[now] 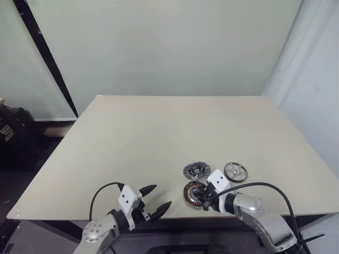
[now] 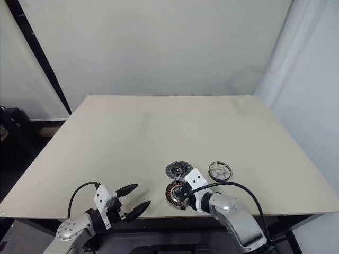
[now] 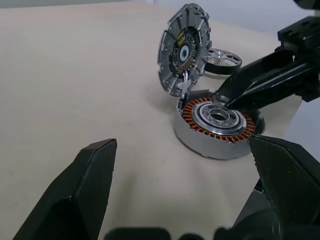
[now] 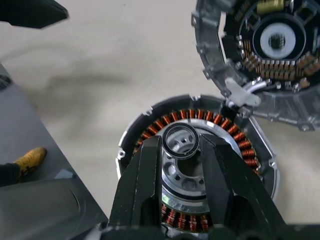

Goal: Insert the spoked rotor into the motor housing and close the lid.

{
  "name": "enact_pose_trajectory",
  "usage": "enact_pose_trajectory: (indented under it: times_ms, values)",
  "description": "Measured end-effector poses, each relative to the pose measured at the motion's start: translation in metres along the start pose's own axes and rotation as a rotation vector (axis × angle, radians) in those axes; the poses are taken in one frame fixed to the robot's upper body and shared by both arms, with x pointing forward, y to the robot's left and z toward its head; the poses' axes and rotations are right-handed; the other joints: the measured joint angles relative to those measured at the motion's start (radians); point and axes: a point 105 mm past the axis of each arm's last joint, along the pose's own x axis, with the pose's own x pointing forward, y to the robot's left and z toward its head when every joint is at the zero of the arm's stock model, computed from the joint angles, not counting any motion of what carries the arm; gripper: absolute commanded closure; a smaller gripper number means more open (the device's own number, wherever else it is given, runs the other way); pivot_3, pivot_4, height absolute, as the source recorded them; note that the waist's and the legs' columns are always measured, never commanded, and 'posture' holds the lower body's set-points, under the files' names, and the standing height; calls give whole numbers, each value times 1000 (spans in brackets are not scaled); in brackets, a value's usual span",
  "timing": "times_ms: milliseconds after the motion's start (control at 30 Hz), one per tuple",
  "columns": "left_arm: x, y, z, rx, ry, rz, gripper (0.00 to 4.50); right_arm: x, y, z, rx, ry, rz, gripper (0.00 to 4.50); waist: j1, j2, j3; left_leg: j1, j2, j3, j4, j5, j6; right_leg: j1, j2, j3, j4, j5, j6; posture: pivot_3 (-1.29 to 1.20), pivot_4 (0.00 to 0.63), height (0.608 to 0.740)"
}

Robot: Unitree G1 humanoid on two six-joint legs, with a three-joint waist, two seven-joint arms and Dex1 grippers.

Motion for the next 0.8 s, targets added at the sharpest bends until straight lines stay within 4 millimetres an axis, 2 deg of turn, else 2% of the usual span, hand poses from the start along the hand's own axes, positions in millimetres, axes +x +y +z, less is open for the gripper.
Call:
enact_pose_trajectory:
  times_ms: [800]
  values:
    - [2,-2,0,2,-4,1,0,3,-7,-8,-7,29,-20,3698,0,0,0,0,0,0,0,0,0,0,0,0,0,0,0,0,0,740]
